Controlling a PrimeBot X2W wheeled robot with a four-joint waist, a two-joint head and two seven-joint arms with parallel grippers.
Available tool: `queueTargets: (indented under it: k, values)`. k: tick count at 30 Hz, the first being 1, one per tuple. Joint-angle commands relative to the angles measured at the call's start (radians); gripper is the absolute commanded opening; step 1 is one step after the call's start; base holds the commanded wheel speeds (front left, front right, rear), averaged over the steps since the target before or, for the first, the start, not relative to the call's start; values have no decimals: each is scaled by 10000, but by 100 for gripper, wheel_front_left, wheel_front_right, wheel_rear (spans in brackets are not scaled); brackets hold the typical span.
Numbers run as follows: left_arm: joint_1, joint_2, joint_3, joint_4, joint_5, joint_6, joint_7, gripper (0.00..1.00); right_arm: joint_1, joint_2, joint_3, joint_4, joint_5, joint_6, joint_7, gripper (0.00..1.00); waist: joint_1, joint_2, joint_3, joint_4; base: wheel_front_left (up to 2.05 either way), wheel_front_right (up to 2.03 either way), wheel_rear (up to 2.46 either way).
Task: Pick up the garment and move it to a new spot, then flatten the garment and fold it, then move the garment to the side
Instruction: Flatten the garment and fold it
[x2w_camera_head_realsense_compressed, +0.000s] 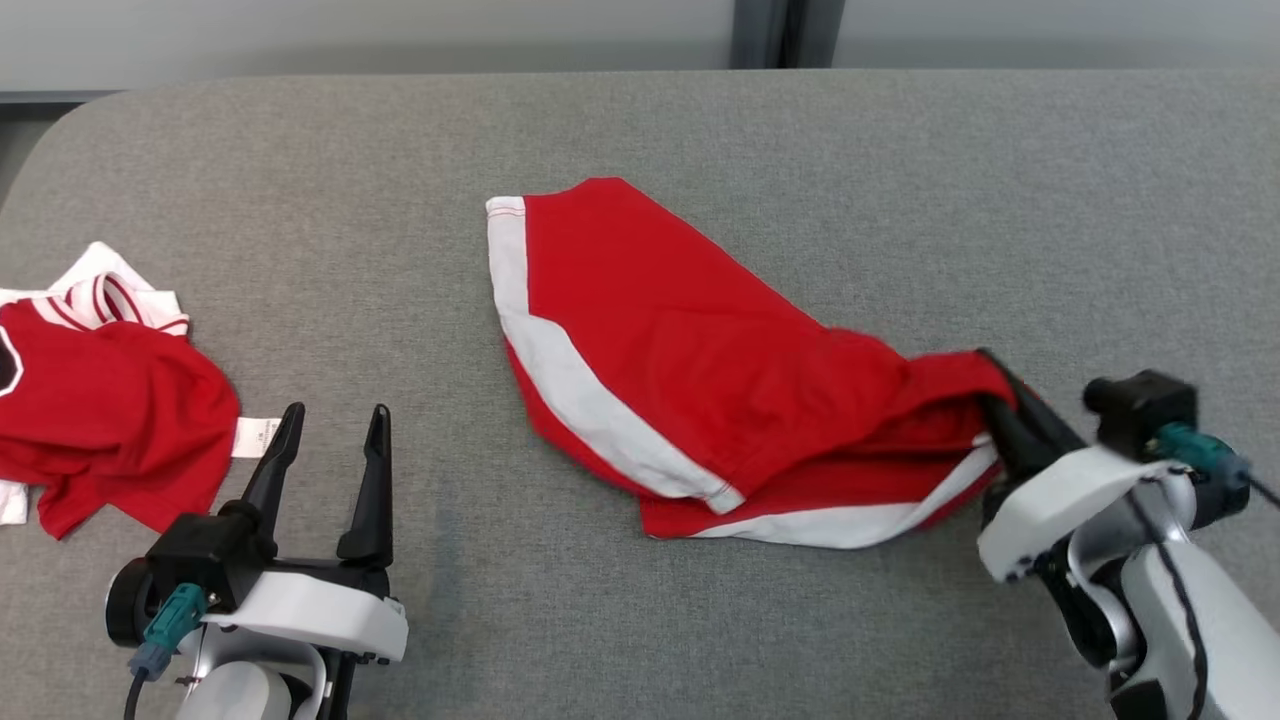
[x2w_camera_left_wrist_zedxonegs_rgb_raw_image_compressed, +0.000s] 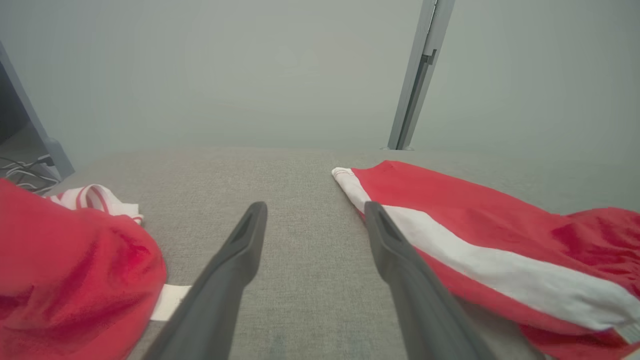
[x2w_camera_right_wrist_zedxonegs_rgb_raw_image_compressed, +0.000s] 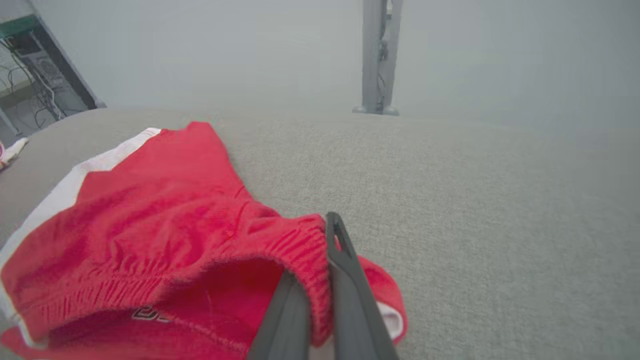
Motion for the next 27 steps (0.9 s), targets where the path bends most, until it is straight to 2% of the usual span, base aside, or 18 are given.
queueTargets:
  k: [1, 9, 13, 19, 20, 21, 27]
  values:
    - [-232, 29, 35, 41, 81, -43, -45, 100, -191, 190, -311, 189, 478, -3, -133, 0, 0, 0, 86, -69, 0, 0, 0]
    - [-563, -11, -63, 168, 189, -217, -58, 100, -1416, 1047, -1851, 2049, 2747, -3, -430, 0, 0, 0, 411, -161, 0, 0, 0]
    - [-746, -81, -151, 266, 236, -308, -60, 100, -2004, 1156, -2661, 3312, 3768, -1, -559, 0, 0, 0, 528, -64, 0, 0, 0]
    - [-894, -190, -213, 434, 264, -463, -59, 100, -2279, 1153, -2727, 4359, 4530, -1, -728, 1, 0, 0, 598, 82, 0, 0, 0]
    - [-896, -205, -201, 447, 269, -465, -60, 100, -2243, 1144, -2723, 4447, 4648, -1, -837, 70, 0, 0, 592, 81, 0, 0, 0]
    - [-886, -215, -191, 463, 269, -472, -61, 100, -2192, 1175, -2711, 4487, 4768, -1, -942, 100, 0, 0, 580, 77, 0, 0, 0]
    - [-716, -221, -88, 482, 367, -461, -64, 100, -1597, 1104, -2633, 3943, 5514, -1, -1867, 100, 0, 0, 402, -57, 0, 0, 0]
